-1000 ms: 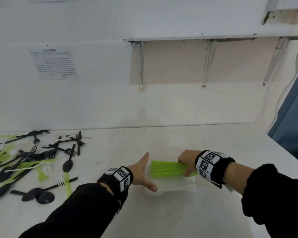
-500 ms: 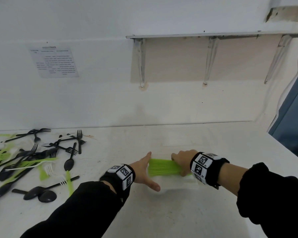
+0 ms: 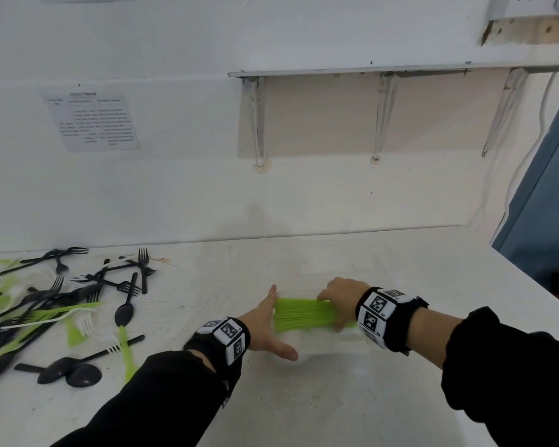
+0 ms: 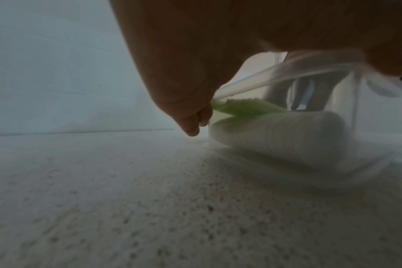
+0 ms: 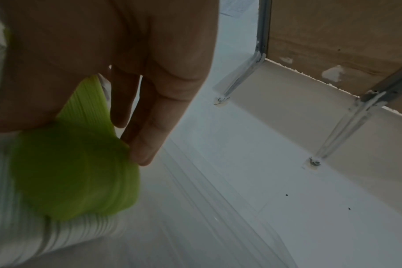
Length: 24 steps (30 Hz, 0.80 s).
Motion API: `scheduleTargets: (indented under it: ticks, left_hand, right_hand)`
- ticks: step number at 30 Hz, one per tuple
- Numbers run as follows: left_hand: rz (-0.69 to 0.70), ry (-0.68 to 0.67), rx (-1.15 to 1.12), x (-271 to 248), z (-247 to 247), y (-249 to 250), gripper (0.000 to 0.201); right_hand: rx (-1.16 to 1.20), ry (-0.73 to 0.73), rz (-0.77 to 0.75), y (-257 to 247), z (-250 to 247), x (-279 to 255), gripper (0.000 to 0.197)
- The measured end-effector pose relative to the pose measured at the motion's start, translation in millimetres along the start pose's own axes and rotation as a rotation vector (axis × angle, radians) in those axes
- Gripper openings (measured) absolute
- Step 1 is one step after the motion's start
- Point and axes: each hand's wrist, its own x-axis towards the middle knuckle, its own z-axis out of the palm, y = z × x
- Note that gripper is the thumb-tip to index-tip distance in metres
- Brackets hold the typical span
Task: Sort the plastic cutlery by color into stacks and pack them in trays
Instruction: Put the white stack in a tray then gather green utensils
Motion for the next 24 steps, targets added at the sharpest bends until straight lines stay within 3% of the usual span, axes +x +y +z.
scheduleTargets:
  ticks: [3, 7, 13, 16, 19, 24]
  left_hand:
    - [0.006, 0.005, 0.007, 0, 0, 0, 0.136]
    - [0.009, 0.015, -0.004, -1, 2, -2, 0.135]
    - [0.016, 0.039, -0.011, -1, 3, -4, 0.132]
    - [0.022, 0.049, -0.004, 0, 3, -6, 0.131]
    - [0.023, 0.045, -0.008, 2, 4, -7, 0.132]
    - [0.02, 0.044, -0.035, 3, 4, -10, 0.132]
  right_hand:
    - [0.044, -0.005, 0.004, 5, -1, -2, 0.081]
    - [0.05, -0.008, 0.012, 8, -1, -6, 0.075]
    - [0.078, 0.029, 0.049, 8, 0, -9, 0.045]
    - [0.131, 0.049, 0.047, 5, 3, -6, 0.017]
    - [0.169, 0.045, 0.04, 7, 4, -4, 0.043]
    - [0.162, -0.077, 0.039, 9, -8, -13, 0.038]
